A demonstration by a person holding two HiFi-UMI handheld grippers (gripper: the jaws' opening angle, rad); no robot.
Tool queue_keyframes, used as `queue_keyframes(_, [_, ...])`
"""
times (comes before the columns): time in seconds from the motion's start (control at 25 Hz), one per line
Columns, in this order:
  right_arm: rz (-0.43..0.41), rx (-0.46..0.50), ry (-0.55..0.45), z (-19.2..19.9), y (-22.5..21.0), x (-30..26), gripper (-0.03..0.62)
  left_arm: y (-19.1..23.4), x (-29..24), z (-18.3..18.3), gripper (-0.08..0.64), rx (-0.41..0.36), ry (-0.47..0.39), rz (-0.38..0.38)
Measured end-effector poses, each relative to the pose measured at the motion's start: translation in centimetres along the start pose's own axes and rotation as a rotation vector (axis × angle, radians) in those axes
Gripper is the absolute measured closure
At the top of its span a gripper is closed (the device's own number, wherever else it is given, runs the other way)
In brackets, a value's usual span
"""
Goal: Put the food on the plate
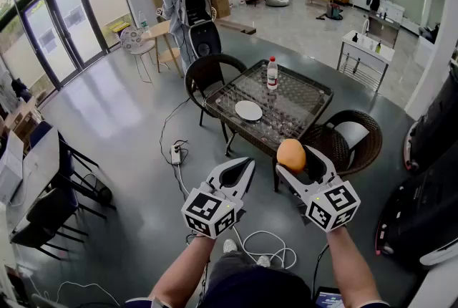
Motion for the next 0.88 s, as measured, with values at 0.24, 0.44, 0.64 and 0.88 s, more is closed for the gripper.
queue_keyframes(0.24, [-0.01,-0.015,-0.002,0.2,-0.4,0.2,0.252,-0.5,-0.4,0.3,0.551,-0.008,0.004,0.001])
queue_keyframes(0.44, [-0.016,-0.023,0.001,0.4,-0.6,0.3,0.252,-0.6,-0.5,0.6,0.551,-0.005,0.01,0.001])
queue_keyframes(0.64, [-0.022,-0.029,0.0,0.4,-1.0,0.4,0.252,-0.8,-0.8,0.6,0.551,-0.003,0.013,-0.003])
queue_keyframes(0.88, [-0.027,-0.032,0.0,0.4,-1.6,0.0,0.252,-0.4,-1.3,0.8,0.551,-0.001,0.014,-0.009])
Point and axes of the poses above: the fingertips, and each gripper's own axes: x backward along the fingers, y to its left, z out of its underside, the point moved 9 cm from there along x, backward along the fingers, and after that the axes turned 6 degrees about -z, right-handed, at the moved point
